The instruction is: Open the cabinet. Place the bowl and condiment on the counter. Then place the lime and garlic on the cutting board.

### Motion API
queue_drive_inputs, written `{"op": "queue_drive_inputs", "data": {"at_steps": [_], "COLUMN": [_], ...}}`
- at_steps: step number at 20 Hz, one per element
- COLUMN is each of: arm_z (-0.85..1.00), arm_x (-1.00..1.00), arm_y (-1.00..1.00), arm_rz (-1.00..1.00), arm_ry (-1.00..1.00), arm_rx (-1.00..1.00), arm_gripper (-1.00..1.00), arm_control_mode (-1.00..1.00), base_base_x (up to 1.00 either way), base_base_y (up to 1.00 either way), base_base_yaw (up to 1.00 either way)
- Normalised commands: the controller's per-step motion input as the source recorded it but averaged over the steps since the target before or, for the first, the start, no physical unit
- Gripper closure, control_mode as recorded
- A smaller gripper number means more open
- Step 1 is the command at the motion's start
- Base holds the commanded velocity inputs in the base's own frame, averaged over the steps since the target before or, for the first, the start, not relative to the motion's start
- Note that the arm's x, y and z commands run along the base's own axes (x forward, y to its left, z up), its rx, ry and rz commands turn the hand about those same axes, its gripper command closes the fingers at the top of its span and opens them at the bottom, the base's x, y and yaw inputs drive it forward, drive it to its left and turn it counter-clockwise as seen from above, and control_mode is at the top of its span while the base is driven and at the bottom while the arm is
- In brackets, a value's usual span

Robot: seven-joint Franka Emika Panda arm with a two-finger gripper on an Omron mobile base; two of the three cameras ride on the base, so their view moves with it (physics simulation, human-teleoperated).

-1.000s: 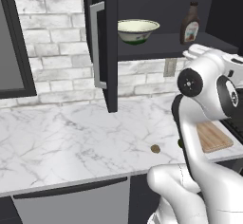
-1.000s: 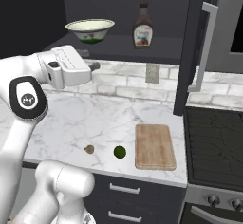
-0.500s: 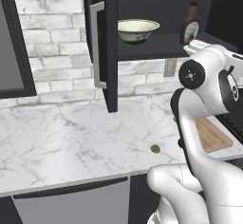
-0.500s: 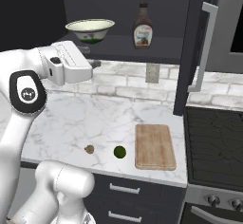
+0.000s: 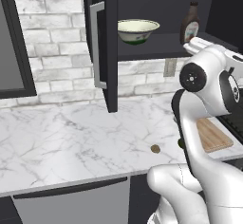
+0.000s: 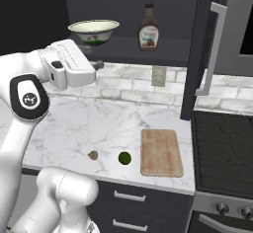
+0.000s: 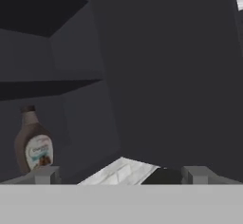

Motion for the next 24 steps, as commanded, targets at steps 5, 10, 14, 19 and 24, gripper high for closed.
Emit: {"op": "queue_drive_inputs", "data": {"at_steps": [5, 10, 14, 19, 24], "arm_z": [0.16, 0.23, 0.10, 0.00, 0.07], "arm_x": [0.13, 0.04, 0.03, 0.19, 0.15], "arm_y": [0.01, 0.01, 0.11, 0.19, 0.00], "arm_rz": [0.00, 0.00, -0.03, -0.07, -0.04], "arm_ry": [0.00, 0.00, 0.00, 0.00, 0.00], "arm_rx": [0.05, 0.04, 0.00, 0.00, 0.01], "arm_gripper": [-1.00, -1.00, -1.00, -1.00, -1.00], "arm_control_mode": [-1.00, -1.00, -1.00, -1.00, -1.00], "base_base_x": [0.00, 0.00, 0.00, 0.00, 0.00], "base_base_y": [0.00, 0.00, 0.00, 0.00, 0.00], "base_base_yaw": [0.00, 0.00, 0.00, 0.00, 0.00]}}
